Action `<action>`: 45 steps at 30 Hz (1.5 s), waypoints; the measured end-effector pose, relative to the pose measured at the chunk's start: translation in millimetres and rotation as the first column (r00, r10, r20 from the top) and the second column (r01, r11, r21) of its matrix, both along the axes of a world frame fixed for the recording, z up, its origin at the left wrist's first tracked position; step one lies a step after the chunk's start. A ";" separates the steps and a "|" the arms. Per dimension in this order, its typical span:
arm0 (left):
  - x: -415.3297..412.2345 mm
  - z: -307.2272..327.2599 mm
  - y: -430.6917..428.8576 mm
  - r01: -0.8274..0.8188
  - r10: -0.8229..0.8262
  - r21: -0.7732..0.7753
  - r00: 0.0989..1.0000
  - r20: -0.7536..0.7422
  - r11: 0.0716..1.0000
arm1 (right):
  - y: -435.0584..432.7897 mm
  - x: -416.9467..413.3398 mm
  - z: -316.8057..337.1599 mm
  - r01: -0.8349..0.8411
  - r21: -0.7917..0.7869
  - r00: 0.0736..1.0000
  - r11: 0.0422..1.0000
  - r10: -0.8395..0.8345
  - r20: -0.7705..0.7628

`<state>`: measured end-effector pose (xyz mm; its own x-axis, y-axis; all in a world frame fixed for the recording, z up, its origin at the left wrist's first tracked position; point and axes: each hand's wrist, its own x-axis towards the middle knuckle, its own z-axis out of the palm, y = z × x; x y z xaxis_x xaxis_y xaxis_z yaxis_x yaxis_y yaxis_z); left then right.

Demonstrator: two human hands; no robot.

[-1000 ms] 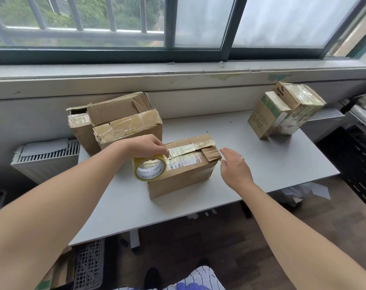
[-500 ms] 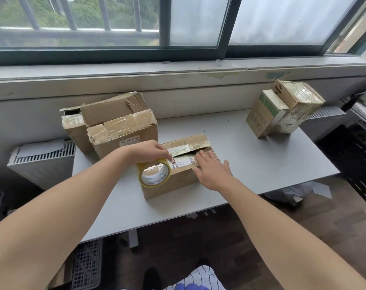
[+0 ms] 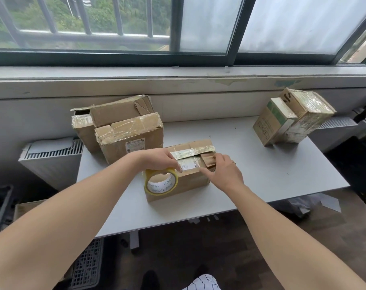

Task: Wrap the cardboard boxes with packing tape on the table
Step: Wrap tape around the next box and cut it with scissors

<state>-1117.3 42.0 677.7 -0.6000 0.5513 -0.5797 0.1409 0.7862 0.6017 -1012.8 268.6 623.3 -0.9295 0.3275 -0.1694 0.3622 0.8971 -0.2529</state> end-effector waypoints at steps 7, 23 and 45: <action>6.3 1.0 34.7 0.054 -0.056 -0.032 0.996 -0.071 0.998 | -0.2 -2.6 -0.1 -0.094 0.186 0.993 0.978 0.105 -0.053; 0.7 5.3 35.3 -0.027 0.026 -0.007 0.991 -0.131 1.000 | 38.6 -13.8 10.4 0.145 -0.146 0.958 0.979 -0.176 -0.227; 20.9 6.4 52.2 0.101 -0.097 0.011 0.975 -0.198 0.995 | 33.6 -26.1 27.3 0.030 -0.257 0.992 0.966 -0.061 -0.114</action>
<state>-1096.4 94.2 684.1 -0.6429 0.6244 -0.4437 0.3346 0.7500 0.5706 -1038.9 302.2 650.6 -0.9333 0.3303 -0.1405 0.3539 0.7809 -0.5148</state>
